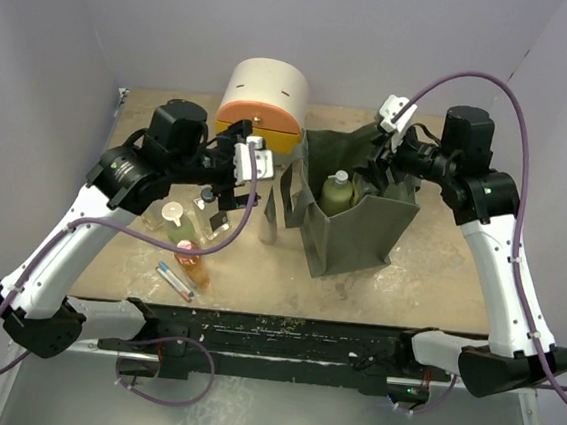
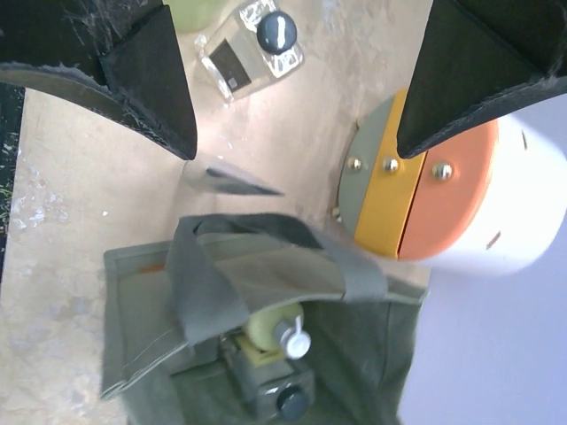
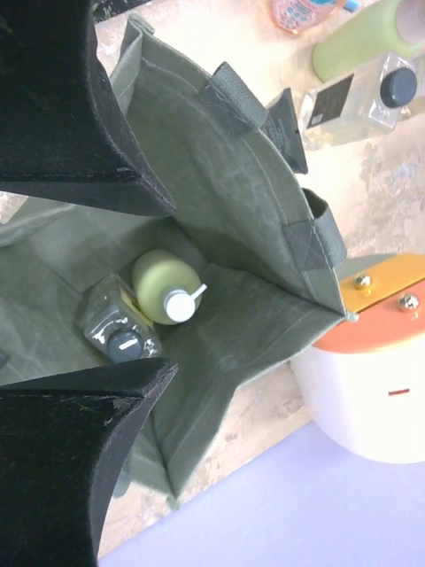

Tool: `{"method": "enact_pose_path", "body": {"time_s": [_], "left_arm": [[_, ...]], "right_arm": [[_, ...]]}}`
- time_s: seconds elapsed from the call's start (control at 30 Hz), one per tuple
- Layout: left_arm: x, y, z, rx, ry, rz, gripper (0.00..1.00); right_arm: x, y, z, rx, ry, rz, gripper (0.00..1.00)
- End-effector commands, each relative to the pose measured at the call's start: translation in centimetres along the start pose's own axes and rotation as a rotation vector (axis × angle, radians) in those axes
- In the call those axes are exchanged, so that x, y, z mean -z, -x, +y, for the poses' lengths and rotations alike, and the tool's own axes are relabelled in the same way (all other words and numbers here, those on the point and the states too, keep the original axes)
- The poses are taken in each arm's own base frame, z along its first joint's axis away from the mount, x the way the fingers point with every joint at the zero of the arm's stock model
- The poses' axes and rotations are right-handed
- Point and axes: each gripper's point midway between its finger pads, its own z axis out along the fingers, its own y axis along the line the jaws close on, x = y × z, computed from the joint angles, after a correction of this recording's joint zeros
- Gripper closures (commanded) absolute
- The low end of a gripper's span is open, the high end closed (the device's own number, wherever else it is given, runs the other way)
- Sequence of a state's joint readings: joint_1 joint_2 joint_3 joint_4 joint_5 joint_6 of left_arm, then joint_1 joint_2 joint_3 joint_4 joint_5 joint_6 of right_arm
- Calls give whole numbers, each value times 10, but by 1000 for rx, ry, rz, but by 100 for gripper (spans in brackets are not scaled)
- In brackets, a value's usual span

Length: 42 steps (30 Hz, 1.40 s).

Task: Place the personal care products into the canvas bag
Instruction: Place the care product in the canvas bag, then move the care product at the center of the board.

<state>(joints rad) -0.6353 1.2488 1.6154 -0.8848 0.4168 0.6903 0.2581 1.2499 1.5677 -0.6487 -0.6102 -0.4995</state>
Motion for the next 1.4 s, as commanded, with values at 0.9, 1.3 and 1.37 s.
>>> {"method": "enact_pose_path", "body": {"time_s": [0.9,1.3,1.37], "left_arm": [[74,-163,34,546,459,325,1],[112,-186,38,704,612,338,0],[113,-189,39,715,620,341,0]], "right_arm": [[91,-7,-28,5,-353,53,0],[91,3,-12,-48,-262,42,0],[87,6,-5,-69,-218,24,0]]}}
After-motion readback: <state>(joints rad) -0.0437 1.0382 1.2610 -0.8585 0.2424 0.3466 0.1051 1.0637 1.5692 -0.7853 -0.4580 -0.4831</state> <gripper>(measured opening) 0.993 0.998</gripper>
